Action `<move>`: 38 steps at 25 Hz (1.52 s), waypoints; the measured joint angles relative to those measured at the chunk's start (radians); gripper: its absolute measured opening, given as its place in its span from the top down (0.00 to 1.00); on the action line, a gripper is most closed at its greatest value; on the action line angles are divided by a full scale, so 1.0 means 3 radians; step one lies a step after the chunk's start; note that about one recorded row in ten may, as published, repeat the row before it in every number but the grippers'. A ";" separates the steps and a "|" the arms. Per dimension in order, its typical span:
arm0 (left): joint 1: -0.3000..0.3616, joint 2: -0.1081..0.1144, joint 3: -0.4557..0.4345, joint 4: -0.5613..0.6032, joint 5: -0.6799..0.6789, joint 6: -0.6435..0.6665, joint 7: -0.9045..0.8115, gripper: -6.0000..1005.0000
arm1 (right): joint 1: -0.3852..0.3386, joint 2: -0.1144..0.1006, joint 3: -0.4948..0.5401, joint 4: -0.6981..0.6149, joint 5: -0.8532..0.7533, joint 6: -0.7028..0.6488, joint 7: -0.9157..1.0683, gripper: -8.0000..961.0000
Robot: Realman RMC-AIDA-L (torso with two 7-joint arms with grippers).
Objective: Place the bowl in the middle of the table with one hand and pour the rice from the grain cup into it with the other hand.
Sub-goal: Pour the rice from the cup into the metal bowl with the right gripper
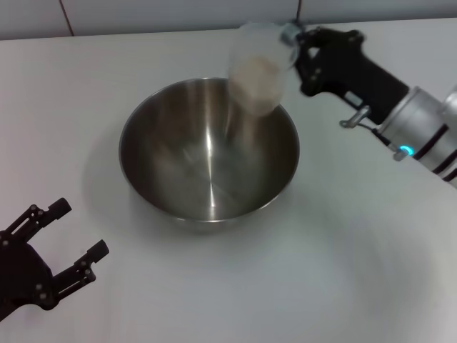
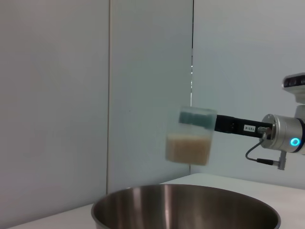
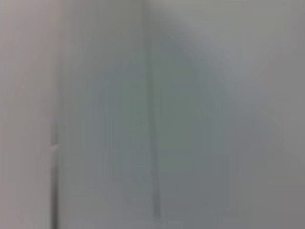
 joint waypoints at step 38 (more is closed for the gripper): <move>0.0009 -0.0020 -0.0025 0.0000 -0.0005 -0.0070 0.0003 0.16 | 0.0311 0.0023 -0.0122 -0.0107 -0.0549 -0.0030 -0.2938 0.98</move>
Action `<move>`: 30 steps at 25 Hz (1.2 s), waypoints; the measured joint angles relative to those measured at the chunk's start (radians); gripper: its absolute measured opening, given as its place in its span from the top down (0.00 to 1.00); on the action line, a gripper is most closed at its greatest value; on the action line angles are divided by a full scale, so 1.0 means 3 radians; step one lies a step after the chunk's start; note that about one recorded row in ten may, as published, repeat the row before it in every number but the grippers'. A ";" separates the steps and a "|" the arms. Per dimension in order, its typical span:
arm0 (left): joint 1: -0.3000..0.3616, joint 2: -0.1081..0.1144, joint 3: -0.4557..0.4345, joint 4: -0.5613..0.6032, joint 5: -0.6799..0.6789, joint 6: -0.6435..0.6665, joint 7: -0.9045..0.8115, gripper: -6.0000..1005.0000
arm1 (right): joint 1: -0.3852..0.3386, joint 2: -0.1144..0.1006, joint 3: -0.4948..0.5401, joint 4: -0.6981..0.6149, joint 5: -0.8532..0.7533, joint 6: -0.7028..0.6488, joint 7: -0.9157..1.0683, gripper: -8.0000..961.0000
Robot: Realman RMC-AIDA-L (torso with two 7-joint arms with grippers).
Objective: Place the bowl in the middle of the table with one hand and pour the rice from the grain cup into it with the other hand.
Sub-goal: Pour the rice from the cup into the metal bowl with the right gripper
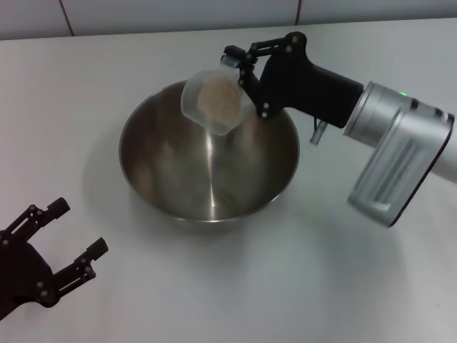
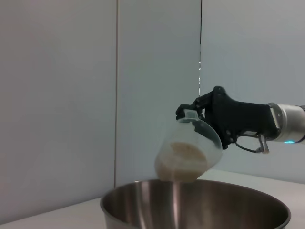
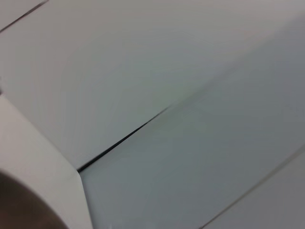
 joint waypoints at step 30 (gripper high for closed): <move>-0.0026 -0.0031 -0.0006 0.0000 -0.0020 -0.0133 -0.0010 0.16 | 0.0046 0.0007 -0.0186 0.0279 0.0000 0.0037 -0.3362 0.98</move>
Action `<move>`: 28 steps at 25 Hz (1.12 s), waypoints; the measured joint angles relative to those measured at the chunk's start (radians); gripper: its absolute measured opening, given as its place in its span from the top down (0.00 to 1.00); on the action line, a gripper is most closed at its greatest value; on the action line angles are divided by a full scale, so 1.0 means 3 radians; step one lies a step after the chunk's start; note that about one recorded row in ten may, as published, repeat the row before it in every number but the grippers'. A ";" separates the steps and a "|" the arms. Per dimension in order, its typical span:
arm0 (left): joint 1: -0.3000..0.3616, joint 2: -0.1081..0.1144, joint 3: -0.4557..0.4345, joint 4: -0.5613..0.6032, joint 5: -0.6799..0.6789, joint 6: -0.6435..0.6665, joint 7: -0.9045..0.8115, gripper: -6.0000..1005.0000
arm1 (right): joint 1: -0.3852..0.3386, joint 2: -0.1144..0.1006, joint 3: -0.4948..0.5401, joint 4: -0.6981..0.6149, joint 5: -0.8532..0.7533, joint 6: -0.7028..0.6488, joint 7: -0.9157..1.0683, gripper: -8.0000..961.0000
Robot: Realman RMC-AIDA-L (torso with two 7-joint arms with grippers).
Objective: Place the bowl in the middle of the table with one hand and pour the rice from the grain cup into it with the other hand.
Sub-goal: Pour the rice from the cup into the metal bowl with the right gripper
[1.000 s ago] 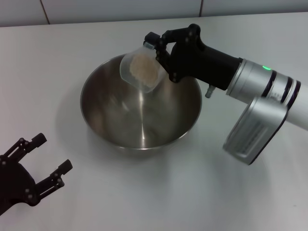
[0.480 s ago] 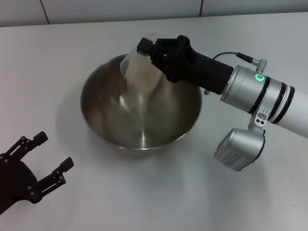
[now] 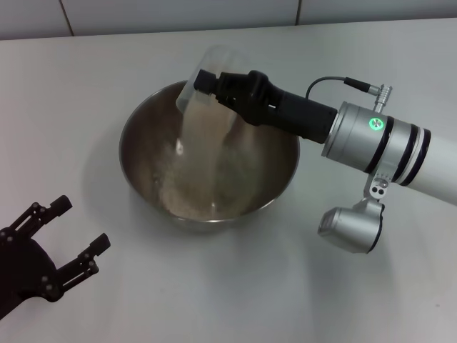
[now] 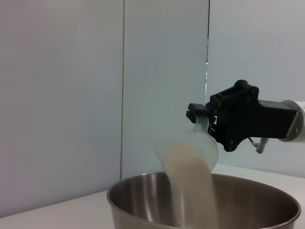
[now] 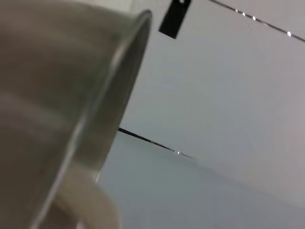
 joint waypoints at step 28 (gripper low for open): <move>0.0005 0.0000 0.0000 -0.0034 0.0002 -0.0013 0.0002 0.16 | 0.0054 0.0000 -0.0157 -0.0016 -0.0049 -0.0036 -0.0895 0.98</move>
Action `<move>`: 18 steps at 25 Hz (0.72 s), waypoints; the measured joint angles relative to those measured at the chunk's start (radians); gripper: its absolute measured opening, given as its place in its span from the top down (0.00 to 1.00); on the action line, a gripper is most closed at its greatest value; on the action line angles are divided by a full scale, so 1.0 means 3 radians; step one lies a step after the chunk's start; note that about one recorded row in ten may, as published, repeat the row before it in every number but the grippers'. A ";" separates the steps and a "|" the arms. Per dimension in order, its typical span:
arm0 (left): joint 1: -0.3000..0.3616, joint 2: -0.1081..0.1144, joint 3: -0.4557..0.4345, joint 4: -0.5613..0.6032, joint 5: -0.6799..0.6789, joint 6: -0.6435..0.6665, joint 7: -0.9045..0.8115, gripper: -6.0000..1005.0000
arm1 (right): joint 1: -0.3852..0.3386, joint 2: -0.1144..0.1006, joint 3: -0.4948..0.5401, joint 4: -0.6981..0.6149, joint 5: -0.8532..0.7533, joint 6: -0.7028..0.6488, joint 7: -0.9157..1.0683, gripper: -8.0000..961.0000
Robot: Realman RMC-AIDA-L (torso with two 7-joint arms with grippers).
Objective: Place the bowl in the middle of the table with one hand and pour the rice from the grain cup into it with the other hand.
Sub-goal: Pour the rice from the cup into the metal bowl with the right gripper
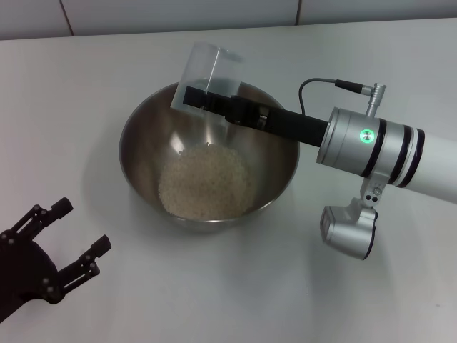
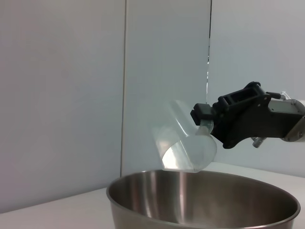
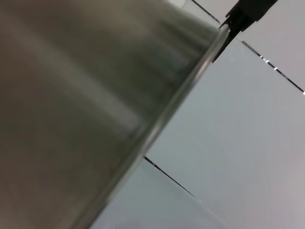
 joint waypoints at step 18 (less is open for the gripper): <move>0.0010 0.0004 0.0000 -0.0002 0.0010 -0.0016 0.0000 0.16 | -0.0209 -0.0005 0.0799 0.0435 0.0041 -0.0074 0.2882 0.98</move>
